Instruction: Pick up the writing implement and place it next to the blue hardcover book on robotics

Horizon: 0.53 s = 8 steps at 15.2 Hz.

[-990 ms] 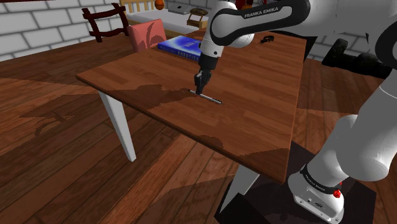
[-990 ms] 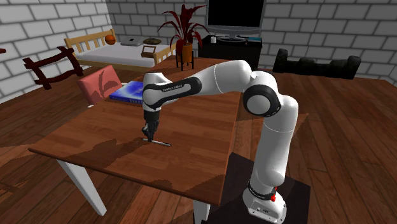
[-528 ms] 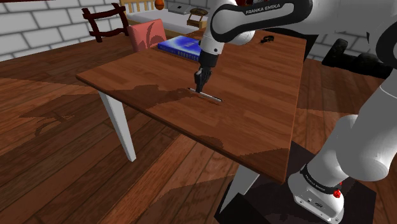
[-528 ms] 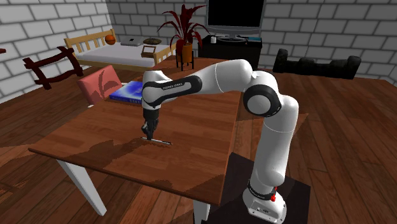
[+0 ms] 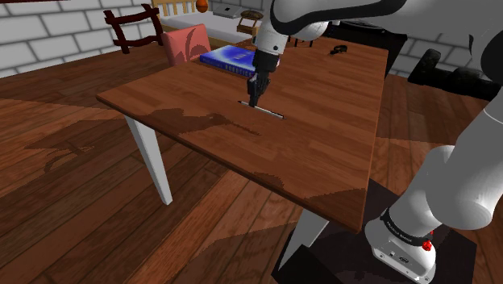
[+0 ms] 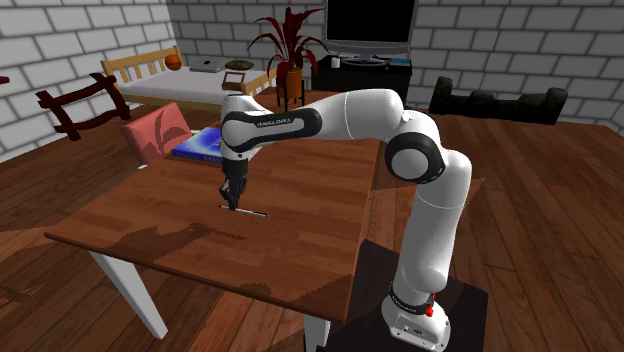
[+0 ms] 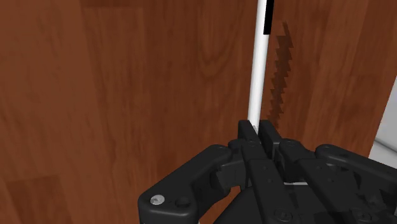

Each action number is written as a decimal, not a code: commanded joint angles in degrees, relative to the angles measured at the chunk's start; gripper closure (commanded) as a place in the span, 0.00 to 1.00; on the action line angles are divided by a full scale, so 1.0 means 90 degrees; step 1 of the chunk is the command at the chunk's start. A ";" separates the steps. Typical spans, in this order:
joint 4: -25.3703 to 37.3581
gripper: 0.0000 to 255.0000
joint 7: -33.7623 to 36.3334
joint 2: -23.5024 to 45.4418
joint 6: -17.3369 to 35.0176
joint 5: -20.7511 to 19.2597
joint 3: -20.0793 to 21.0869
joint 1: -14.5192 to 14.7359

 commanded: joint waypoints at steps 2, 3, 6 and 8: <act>0.0200 1.00 0.0052 -0.0029 -0.0227 -0.0021 -0.0009 -0.0010; 0.0281 1.00 0.0073 -0.0032 -0.0308 -0.0028 -0.0011 -0.0012; 0.0533 1.00 0.0136 -0.0033 -0.0554 -0.0045 -0.0016 -0.0018; 0.0711 1.00 0.0177 -0.0026 -0.0720 -0.0054 -0.0020 -0.0022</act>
